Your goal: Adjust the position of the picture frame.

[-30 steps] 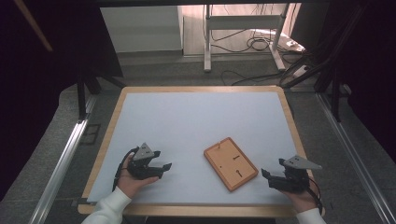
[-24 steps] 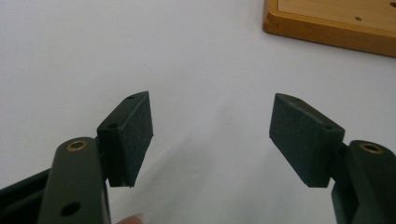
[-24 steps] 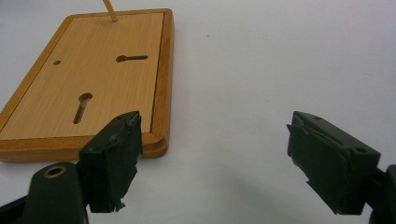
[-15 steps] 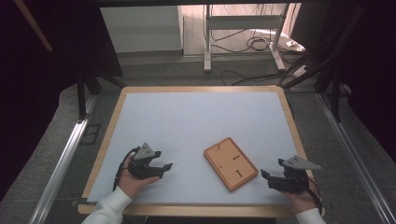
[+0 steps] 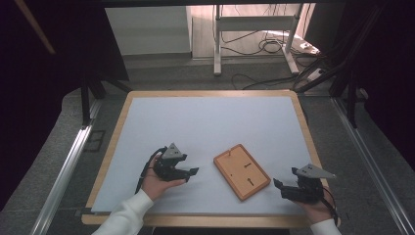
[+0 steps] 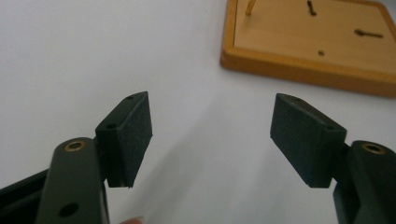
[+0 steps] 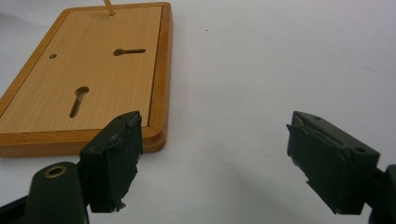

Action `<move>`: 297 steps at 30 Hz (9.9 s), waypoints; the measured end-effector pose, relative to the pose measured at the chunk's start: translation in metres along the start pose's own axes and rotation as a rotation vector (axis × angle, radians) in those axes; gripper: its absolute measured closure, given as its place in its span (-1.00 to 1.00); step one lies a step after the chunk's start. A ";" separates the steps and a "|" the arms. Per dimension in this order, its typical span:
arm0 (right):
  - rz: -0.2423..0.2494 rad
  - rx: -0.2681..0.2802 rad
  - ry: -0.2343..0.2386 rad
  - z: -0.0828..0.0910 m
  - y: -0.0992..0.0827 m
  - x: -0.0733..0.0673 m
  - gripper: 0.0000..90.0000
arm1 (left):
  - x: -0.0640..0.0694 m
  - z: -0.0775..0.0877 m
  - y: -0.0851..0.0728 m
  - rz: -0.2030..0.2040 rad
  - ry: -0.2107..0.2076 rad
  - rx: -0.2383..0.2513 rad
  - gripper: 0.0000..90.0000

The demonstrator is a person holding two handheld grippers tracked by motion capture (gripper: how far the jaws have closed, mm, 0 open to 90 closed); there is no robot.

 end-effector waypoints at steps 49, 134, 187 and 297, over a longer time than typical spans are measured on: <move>0.003 -0.022 -0.012 0.000 -0.005 0.003 -0.59 | 0.039 -0.114 0.058 -0.042 -0.013 -0.014 0.35; 0.004 -0.039 -0.015 -0.004 -0.008 0.000 -0.59 | -0.052 -0.023 0.009 0.037 -0.023 -0.032 0.88; 0.021 -0.034 0.065 -0.007 0.006 -0.027 -0.34 | -0.036 0.018 -0.005 0.006 0.065 -0.002 -0.29; 0.235 -0.126 0.445 -0.078 0.021 -0.194 1.00 | -0.045 0.026 -0.016 0.022 0.089 0.018 -0.33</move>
Point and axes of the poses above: each handheld gripper's, and its own axes: z roughly backward along the jaws, y roughly out of its top, x roughly to its right, the point moved 9 cm from there along -z, roughly forward along the jaws, and after that the axes turned 7 degrees about x, right-handed, at the moved point
